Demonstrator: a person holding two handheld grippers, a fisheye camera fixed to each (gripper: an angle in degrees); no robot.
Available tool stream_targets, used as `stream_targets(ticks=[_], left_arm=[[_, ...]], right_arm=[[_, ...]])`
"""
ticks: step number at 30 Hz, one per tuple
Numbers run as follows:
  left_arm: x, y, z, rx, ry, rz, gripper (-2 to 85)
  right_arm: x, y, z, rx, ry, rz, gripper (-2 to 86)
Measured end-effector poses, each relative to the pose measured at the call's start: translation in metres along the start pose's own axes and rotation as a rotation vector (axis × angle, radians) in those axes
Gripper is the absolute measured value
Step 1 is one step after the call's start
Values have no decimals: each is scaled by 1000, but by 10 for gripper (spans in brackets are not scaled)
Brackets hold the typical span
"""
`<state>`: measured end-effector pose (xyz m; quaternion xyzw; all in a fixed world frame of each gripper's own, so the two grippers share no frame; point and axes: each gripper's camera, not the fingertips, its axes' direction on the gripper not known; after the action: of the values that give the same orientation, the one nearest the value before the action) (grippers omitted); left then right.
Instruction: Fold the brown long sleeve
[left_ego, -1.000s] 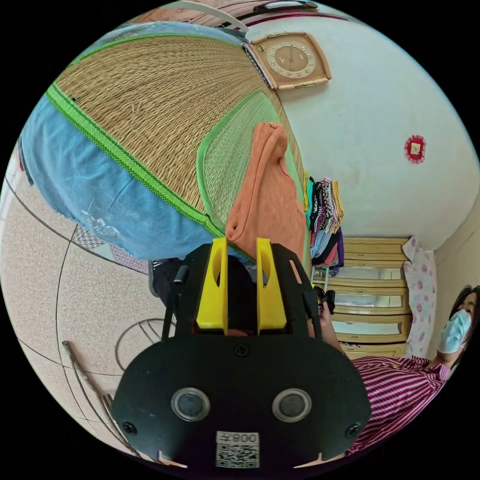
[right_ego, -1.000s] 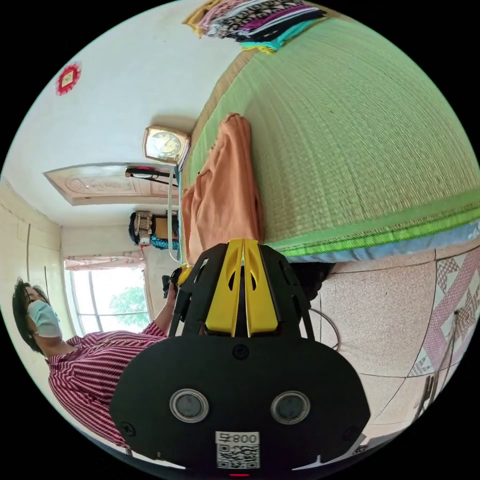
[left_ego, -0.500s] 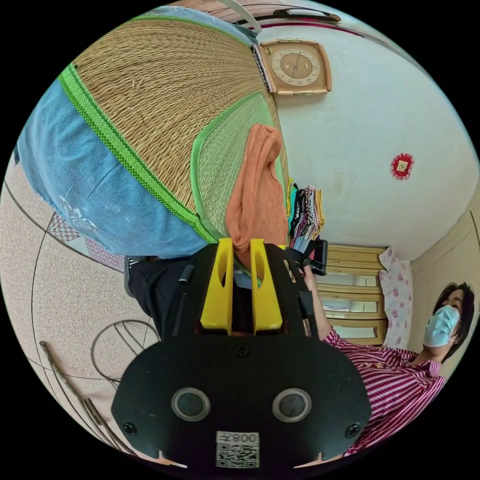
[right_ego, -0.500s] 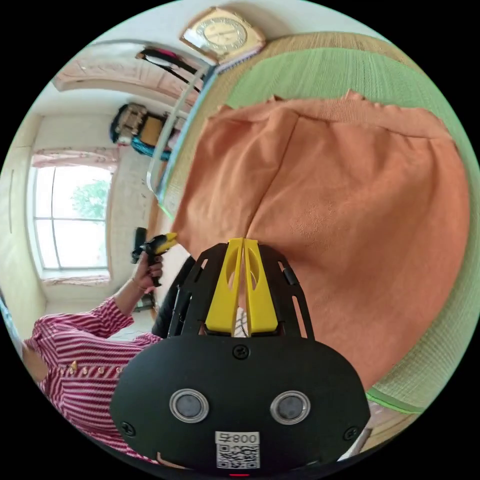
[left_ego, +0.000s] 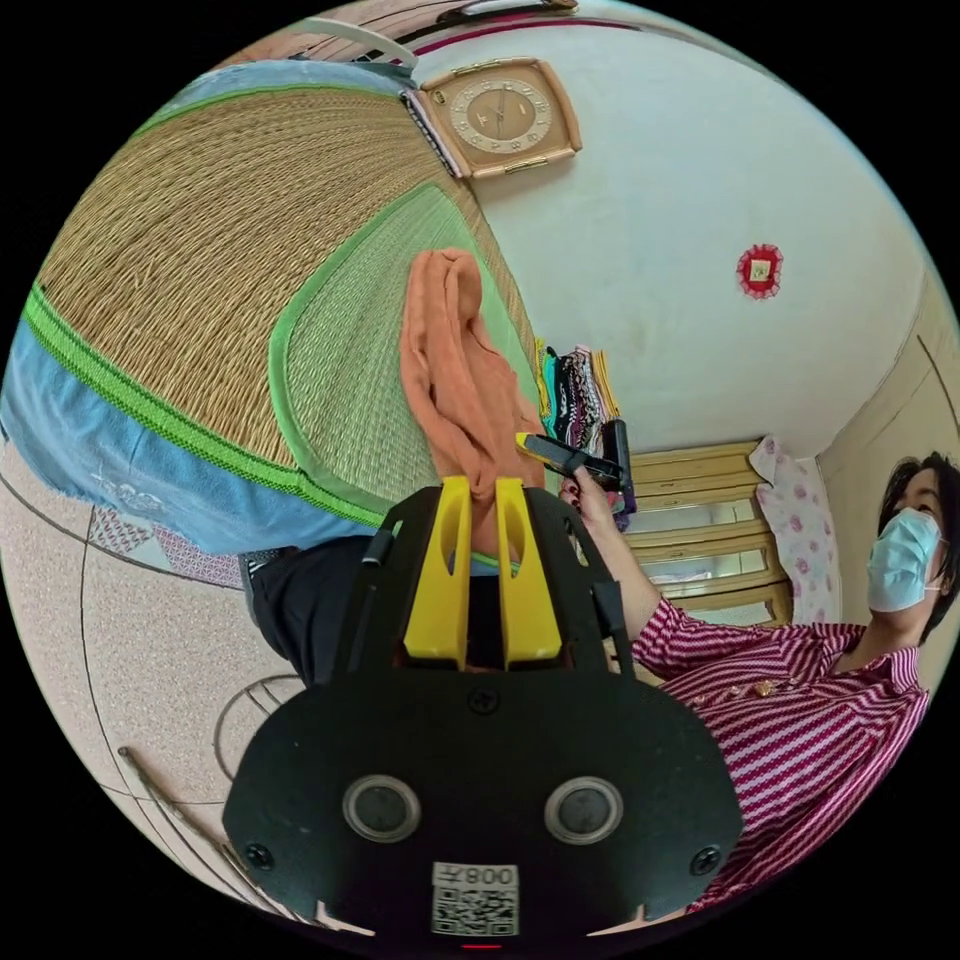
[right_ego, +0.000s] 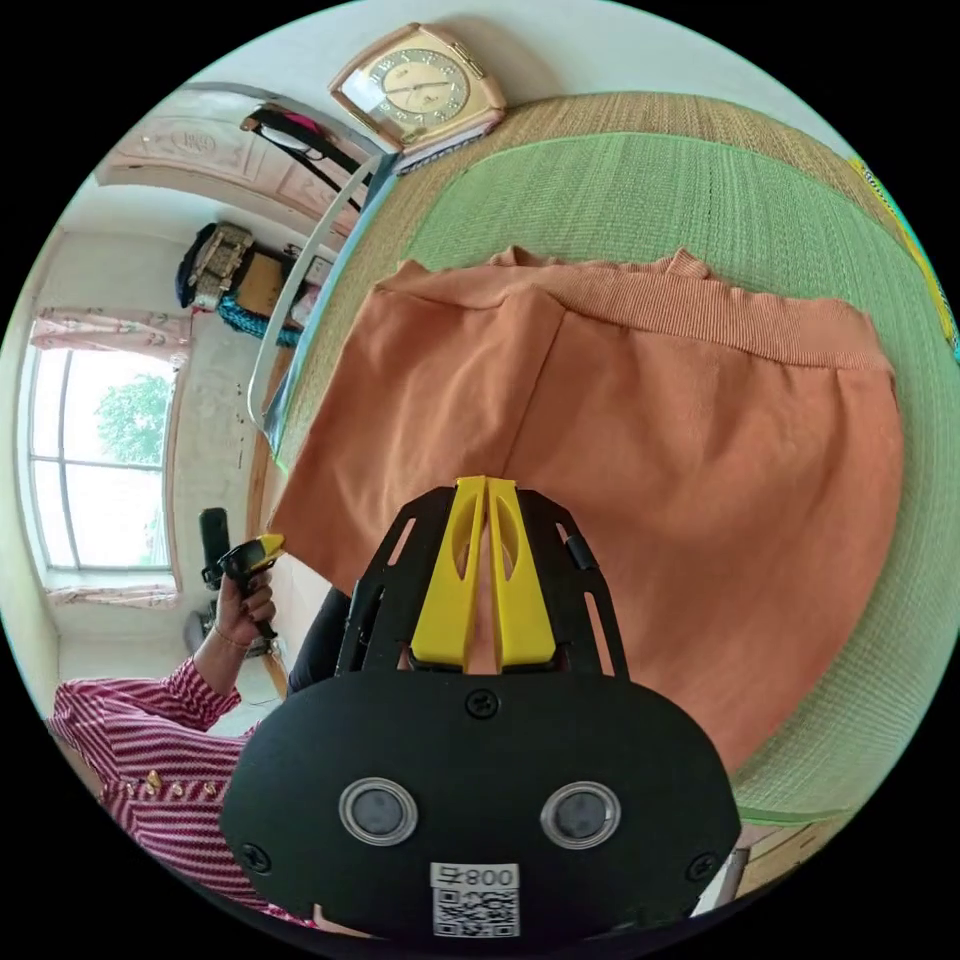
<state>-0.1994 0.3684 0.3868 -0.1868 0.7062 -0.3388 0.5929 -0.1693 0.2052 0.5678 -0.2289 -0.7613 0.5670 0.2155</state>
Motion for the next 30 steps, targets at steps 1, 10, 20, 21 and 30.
stream_targets(ticks=[1, 10, 20, 21, 30], left_arm=[[-1, 1, 4, -3, 2, 19, 43], [9, 0, 56, -66, -18, 255, 37], [-14, 5, 145, -179, -78, 421, 37], [-15, 6, 150, -185, -83, 431, 38], [-47, 17, 227, -245, -157, 557, 39]], right_arm=[[8, -9, 19, -49, 12, 10, 2], [7, -5, -7, 82, 26, -54, 20], [-114, -113, 67, -104, 30, -317, 122], [-125, -124, 85, -152, 59, -336, 128], [-164, -142, 147, -323, 247, -384, 122]])
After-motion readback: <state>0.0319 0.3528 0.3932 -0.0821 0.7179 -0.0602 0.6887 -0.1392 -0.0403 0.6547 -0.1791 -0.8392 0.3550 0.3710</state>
